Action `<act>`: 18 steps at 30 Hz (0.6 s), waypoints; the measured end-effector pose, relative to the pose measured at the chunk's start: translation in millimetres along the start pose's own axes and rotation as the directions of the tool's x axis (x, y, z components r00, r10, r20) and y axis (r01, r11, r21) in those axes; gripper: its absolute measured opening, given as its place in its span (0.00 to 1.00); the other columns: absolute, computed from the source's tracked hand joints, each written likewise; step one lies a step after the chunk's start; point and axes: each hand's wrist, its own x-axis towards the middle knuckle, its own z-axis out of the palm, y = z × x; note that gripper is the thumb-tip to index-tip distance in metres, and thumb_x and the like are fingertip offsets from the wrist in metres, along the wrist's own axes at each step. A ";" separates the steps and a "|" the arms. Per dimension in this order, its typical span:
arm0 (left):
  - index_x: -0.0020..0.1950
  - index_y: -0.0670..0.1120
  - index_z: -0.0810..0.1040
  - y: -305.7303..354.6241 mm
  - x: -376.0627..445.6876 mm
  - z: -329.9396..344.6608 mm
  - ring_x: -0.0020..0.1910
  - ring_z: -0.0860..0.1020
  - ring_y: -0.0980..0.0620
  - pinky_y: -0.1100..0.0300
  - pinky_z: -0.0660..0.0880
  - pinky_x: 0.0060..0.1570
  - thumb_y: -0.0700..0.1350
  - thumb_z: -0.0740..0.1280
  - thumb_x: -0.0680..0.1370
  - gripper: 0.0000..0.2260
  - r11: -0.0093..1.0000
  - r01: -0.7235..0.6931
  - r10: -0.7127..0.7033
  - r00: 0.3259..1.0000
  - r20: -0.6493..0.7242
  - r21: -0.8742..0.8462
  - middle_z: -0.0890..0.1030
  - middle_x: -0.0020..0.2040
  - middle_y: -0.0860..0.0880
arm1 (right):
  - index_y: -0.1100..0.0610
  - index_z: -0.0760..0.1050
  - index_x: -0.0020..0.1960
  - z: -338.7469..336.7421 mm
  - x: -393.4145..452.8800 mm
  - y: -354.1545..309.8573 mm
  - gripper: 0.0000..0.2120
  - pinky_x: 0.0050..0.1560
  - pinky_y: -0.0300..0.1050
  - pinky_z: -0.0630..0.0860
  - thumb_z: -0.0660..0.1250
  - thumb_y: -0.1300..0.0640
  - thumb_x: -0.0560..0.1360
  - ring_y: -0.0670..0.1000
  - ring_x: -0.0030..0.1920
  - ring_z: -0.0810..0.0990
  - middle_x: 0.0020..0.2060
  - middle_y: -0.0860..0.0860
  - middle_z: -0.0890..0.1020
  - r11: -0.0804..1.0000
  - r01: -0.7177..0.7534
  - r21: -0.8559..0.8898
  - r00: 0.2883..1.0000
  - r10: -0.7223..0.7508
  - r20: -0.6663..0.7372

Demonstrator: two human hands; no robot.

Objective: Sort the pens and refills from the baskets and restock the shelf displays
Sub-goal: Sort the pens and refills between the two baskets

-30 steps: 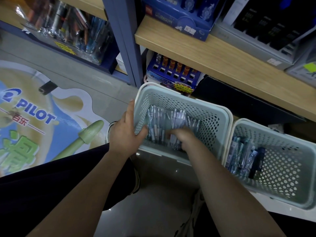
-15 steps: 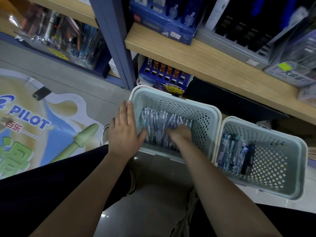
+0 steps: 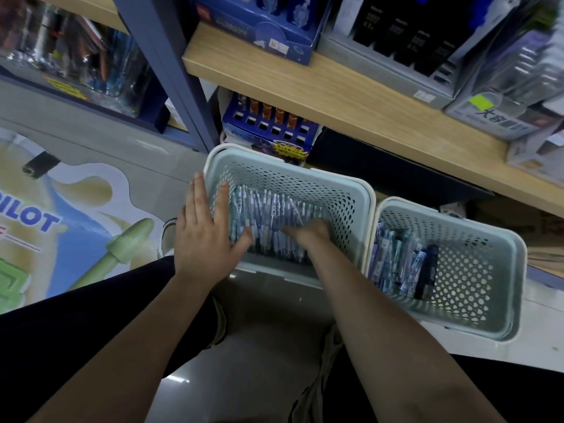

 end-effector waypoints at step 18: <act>0.80 0.40 0.60 0.3 1.2 1.2 0.77 0.60 0.32 0.39 0.68 0.67 0.62 0.58 0.77 0.37 1.000 0.008 -0.008 1.000 -0.016 0.004 0.55 0.79 0.31 | 0.64 0.64 0.75 -0.5 5.6 -4.8 0.35 0.57 0.43 0.74 0.74 0.52 0.75 0.60 0.67 0.75 0.69 0.61 0.74 0.978 0.023 0.207 0.997 -0.038 0.065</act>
